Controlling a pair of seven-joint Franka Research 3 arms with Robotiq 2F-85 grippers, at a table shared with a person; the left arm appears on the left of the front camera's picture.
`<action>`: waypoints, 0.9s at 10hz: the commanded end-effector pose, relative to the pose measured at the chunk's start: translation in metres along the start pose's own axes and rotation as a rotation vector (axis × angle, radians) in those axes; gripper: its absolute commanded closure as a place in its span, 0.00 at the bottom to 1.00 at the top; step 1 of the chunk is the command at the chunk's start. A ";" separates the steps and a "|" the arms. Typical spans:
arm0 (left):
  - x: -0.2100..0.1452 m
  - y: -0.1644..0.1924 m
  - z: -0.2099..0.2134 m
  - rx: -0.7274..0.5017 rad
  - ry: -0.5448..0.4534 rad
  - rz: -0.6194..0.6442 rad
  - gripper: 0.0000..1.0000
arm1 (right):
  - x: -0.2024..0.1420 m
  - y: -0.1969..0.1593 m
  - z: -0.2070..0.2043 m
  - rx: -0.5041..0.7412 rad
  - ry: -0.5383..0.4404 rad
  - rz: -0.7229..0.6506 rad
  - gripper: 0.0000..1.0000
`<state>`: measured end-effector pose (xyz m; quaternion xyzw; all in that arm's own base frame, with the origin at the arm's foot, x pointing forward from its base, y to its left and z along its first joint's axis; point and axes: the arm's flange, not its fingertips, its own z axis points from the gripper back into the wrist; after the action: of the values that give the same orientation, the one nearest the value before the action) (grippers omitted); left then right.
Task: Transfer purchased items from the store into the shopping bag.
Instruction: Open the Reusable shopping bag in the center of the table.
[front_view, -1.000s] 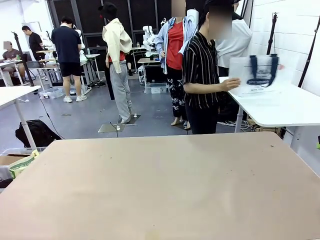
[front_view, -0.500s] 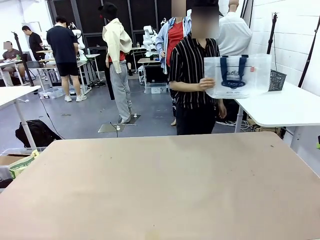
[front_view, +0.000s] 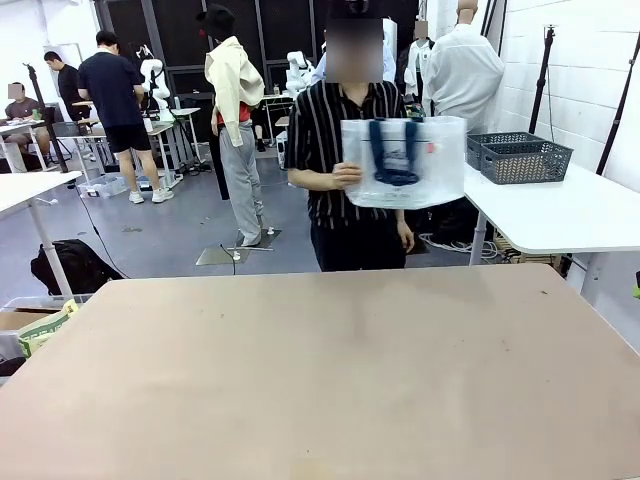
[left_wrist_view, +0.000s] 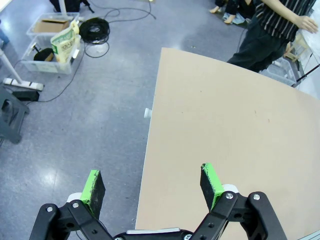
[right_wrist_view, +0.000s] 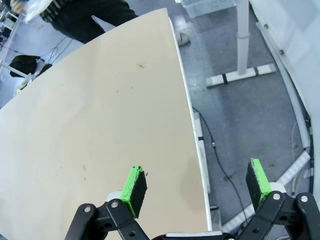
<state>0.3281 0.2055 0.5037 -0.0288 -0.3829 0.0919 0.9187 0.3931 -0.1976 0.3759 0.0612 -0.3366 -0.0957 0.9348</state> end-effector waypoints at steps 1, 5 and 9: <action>0.001 0.000 0.001 0.002 -0.003 0.005 0.00 | -0.002 0.002 0.003 -0.011 0.002 0.003 0.00; 0.001 0.000 0.001 0.002 -0.003 0.005 0.00 | -0.002 0.002 0.003 -0.011 0.002 0.003 0.00; 0.001 0.000 0.001 0.002 -0.003 0.005 0.00 | -0.002 0.002 0.003 -0.011 0.002 0.003 0.00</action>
<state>0.3281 0.2055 0.5037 -0.0288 -0.3829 0.0919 0.9187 0.3931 -0.1976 0.3759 0.0612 -0.3367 -0.0956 0.9348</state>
